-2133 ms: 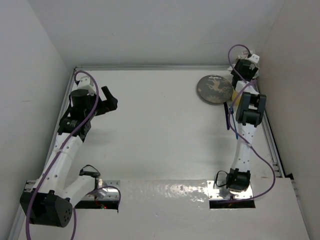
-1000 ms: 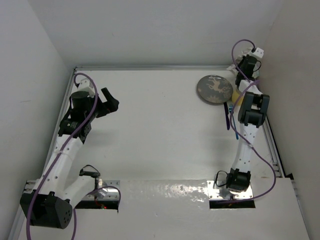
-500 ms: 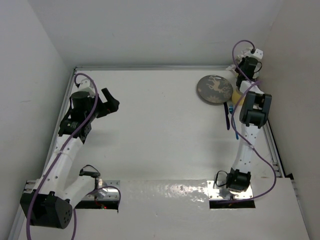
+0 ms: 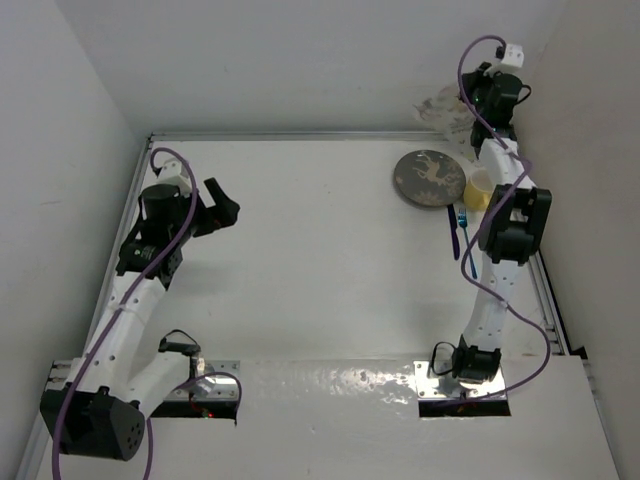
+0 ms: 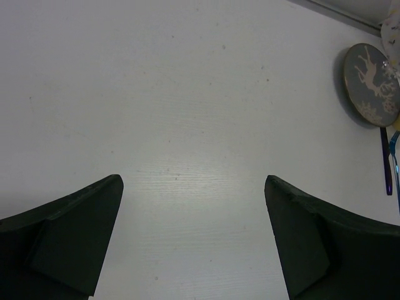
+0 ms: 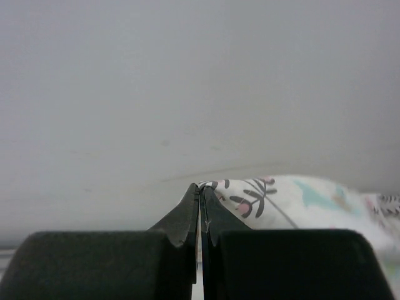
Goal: Set the dinner table for one person
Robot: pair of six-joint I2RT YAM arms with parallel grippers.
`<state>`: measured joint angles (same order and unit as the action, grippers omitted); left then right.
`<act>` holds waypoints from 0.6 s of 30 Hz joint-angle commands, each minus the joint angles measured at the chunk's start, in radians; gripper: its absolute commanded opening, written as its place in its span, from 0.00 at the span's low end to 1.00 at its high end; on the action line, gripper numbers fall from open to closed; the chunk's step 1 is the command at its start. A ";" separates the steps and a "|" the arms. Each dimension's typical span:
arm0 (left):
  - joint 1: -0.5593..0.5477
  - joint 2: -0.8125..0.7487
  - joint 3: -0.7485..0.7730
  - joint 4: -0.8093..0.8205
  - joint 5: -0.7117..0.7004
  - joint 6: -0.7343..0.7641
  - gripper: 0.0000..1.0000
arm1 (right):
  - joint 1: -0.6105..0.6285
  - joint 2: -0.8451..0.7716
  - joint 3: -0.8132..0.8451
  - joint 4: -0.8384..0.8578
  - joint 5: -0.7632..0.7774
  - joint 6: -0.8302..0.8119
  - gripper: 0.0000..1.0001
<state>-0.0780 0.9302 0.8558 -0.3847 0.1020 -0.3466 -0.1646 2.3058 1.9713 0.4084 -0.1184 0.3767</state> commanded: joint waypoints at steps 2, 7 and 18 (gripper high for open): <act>-0.003 -0.056 0.009 0.038 0.018 0.046 0.94 | 0.045 -0.186 0.031 0.020 -0.174 0.001 0.00; -0.003 -0.117 0.009 0.020 0.008 0.061 0.94 | 0.152 -0.353 -0.023 -0.097 -0.277 -0.041 0.00; -0.009 -0.318 -0.003 -0.115 0.013 0.031 0.94 | 0.306 -0.910 -0.668 -0.091 -0.552 0.174 0.08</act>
<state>-0.0788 0.6498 0.8555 -0.4633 0.1074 -0.3096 0.1467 1.4700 1.4757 0.3347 -0.5610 0.4702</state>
